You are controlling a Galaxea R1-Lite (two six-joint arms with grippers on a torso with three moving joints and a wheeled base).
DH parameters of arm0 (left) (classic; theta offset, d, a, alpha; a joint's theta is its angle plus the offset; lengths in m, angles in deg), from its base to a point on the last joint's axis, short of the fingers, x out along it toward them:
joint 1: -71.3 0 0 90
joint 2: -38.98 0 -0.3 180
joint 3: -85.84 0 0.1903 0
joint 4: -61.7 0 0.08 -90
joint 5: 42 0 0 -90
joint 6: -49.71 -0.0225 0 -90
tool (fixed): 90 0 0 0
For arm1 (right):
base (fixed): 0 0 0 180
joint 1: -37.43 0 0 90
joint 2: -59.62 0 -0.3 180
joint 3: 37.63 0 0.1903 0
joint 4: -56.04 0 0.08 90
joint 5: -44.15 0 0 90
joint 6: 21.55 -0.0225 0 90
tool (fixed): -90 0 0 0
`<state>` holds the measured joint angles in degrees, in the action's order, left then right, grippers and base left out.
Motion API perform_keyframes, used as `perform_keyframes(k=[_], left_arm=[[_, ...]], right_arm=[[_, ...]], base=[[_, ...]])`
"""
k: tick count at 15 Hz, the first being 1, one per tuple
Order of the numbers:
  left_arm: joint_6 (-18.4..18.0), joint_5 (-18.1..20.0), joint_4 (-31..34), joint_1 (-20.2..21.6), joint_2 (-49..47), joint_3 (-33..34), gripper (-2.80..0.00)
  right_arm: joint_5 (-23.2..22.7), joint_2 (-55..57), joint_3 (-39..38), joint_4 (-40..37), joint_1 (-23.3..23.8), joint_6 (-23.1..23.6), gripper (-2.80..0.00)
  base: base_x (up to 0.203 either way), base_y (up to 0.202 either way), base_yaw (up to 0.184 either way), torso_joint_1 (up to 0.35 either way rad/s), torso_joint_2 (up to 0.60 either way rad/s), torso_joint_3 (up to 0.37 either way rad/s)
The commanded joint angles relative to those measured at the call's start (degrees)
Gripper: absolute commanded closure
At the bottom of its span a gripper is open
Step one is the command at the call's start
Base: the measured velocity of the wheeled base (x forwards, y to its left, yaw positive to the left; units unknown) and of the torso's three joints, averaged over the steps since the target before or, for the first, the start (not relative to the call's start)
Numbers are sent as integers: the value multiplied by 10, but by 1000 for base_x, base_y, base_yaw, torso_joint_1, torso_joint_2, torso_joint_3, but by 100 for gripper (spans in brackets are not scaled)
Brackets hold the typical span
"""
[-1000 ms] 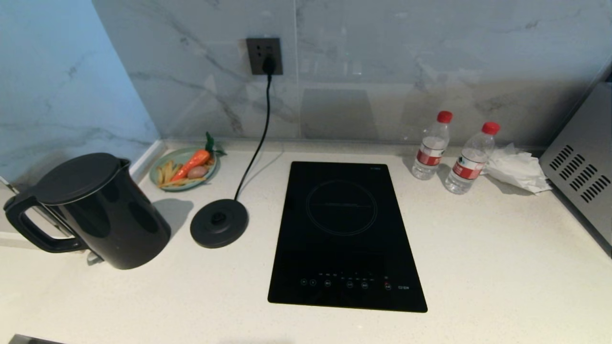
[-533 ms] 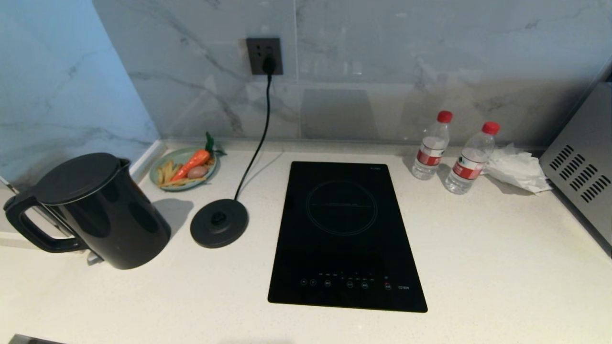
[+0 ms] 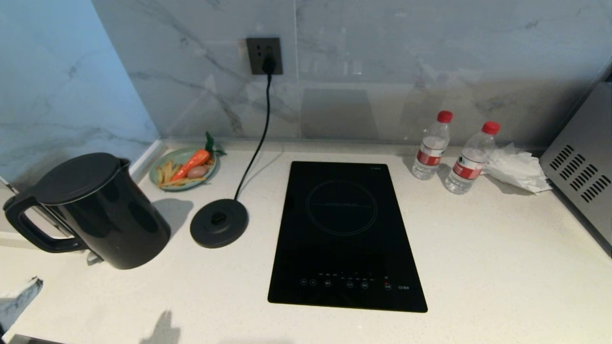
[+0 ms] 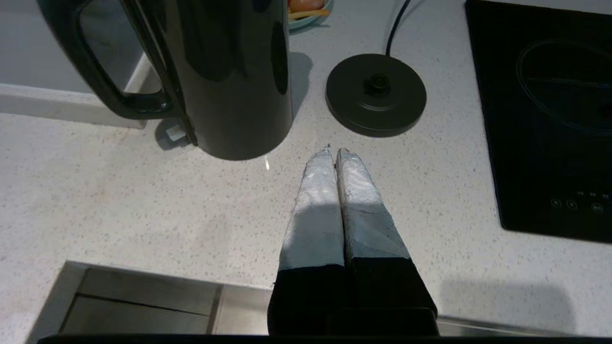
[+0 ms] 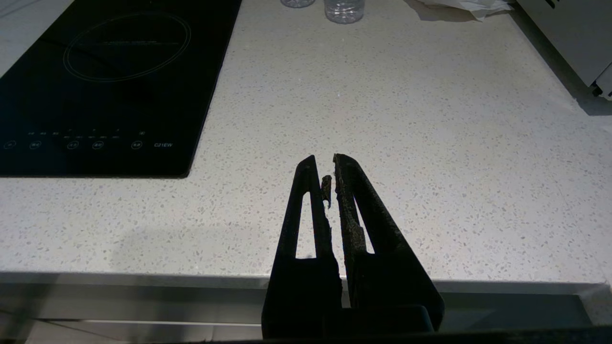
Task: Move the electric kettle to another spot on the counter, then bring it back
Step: Grab the kettle
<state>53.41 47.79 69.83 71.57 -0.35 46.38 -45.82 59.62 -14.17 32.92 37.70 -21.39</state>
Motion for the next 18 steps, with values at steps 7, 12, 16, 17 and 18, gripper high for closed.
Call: perform_keyframes(k=[7, 12, 16, 17, 18], left_arm=[[41, -74, -202, 58, -298, 13, 0], [21, -68, -206, 95, -318, 16, 0], [20, -69, -306, 123, -416, 10, 0], [20, -69, -336, 130, -438, 10, 0], [20, -69, -353, 133, -452, 10, 0]], right_arm=[[0, 0, -1, 0, 0, 0, 0], [0, 0, -1, 0, 0, 0, 0], [0, 0, 0, 0, 0, 0, 0], [0, 0, 0, 0, 0, 0, 0], [0, 0, 0, 0, 0, 0, 0]], base=[[0, 0, 0, 0, 0, 0], [0, 0, 0, 0, 0, 0], [0, 0, 0, 0, 0, 0], [0, 0, 0, 0, 0, 0], [0, 0, 0, 0, 0, 0]])
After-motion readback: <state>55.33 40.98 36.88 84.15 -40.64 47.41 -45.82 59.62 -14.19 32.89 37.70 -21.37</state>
